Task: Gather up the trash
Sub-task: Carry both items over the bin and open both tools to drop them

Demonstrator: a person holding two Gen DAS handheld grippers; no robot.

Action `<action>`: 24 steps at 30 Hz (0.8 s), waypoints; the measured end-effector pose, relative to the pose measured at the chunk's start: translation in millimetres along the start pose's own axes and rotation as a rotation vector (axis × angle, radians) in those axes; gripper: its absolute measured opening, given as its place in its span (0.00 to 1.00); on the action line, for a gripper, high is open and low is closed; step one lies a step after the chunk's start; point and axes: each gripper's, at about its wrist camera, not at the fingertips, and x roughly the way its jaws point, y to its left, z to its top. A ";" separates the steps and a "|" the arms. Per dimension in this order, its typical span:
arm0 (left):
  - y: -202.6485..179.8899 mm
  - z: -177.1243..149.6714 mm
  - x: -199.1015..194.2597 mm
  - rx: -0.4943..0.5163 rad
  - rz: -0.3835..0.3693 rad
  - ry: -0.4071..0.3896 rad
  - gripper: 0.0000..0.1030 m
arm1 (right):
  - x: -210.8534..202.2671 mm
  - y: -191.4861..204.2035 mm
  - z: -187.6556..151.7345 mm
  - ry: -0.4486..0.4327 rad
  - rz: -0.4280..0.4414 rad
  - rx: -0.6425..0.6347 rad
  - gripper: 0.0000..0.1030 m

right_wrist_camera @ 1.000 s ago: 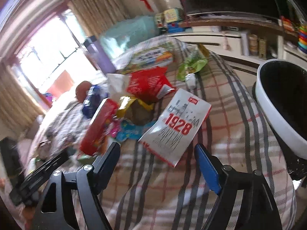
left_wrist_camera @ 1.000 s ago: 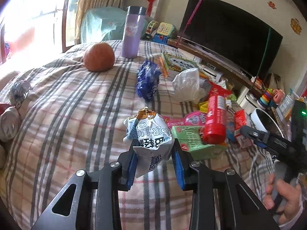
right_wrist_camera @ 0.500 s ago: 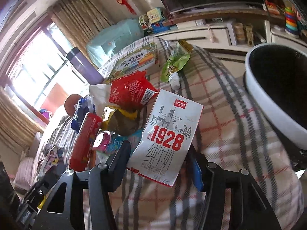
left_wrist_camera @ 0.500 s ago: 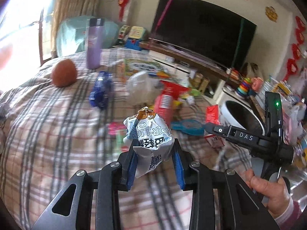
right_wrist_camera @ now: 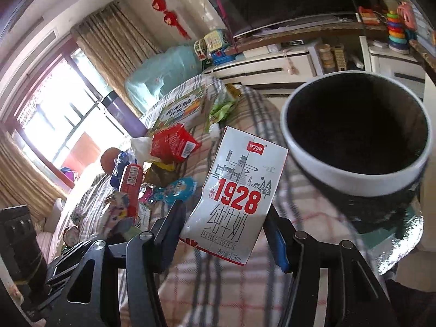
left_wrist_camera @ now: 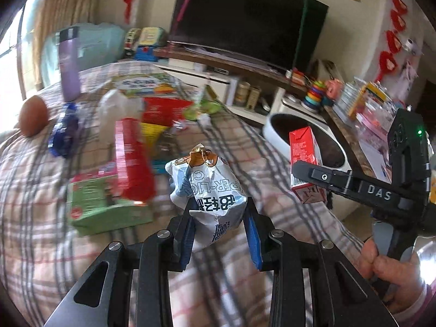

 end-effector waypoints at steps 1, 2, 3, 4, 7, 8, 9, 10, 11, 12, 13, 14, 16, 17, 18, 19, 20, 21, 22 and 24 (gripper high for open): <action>-3.6 1.6 4.1 0.008 -0.003 0.005 0.31 | -3.2 -2.8 -0.2 -0.005 -0.003 0.002 0.56; -6.0 4.2 10.7 0.018 -0.009 0.011 0.31 | -6.8 -6.4 -0.1 -0.009 -0.005 0.006 0.56; -8.6 5.8 14.6 0.025 -0.014 0.014 0.31 | -9.9 -9.3 -0.3 -0.013 -0.007 0.009 0.56; -11.5 8.1 18.5 0.033 -0.019 0.018 0.31 | -12.9 -13.2 -0.1 -0.017 -0.009 0.014 0.56; -17.5 15.9 29.9 0.049 -0.036 0.031 0.31 | -21.9 -24.8 1.6 -0.033 -0.023 0.030 0.56; -19.2 18.9 34.0 0.053 -0.041 0.036 0.31 | -24.5 -28.4 2.4 -0.037 -0.026 0.035 0.56; -20.5 21.7 36.8 0.057 -0.044 0.039 0.31 | -27.6 -32.3 3.2 -0.042 -0.029 0.041 0.56; -22.1 24.7 40.5 0.062 -0.048 0.041 0.31 | -30.1 -35.8 4.6 -0.046 -0.034 0.046 0.56; -23.6 27.1 43.4 0.067 -0.052 0.043 0.31 | -32.3 -38.3 5.0 -0.050 -0.037 0.048 0.56; -25.1 30.4 46.8 0.072 -0.057 0.045 0.31 | -34.6 -41.6 6.8 -0.055 -0.042 0.052 0.56; -27.0 32.4 48.4 0.076 -0.060 0.046 0.31 | -37.0 -43.8 7.3 -0.058 -0.045 0.054 0.56; -29.5 36.9 52.2 0.080 -0.065 0.047 0.31 | -38.7 -46.2 8.3 -0.061 -0.047 0.056 0.56; -34.5 41.1 57.3 0.086 -0.073 0.049 0.31 | -41.4 -50.0 10.6 -0.068 -0.054 0.059 0.56; -36.8 43.3 60.1 0.089 -0.078 0.051 0.31 | -42.5 -52.6 12.2 -0.070 -0.060 0.060 0.56; -39.3 45.3 62.6 0.091 -0.080 0.052 0.31 | -43.5 -55.1 13.3 -0.072 -0.063 0.061 0.56; -41.3 47.6 64.8 0.095 -0.083 0.052 0.31 | -45.0 -58.4 14.7 -0.074 -0.066 0.064 0.56; -43.3 50.9 67.7 0.099 -0.087 0.053 0.31 | -46.2 -60.7 16.2 -0.075 -0.068 0.066 0.56; -44.6 53.3 69.6 0.103 -0.090 0.054 0.31 | -46.9 -62.9 18.3 -0.077 -0.072 0.067 0.56; -45.6 56.8 72.7 0.106 -0.093 0.054 0.31 | -48.3 -65.6 20.1 -0.079 -0.076 0.067 0.56; -51.9 63.4 80.2 0.114 -0.097 0.057 0.31 | -50.1 -69.0 23.6 -0.084 -0.085 0.067 0.56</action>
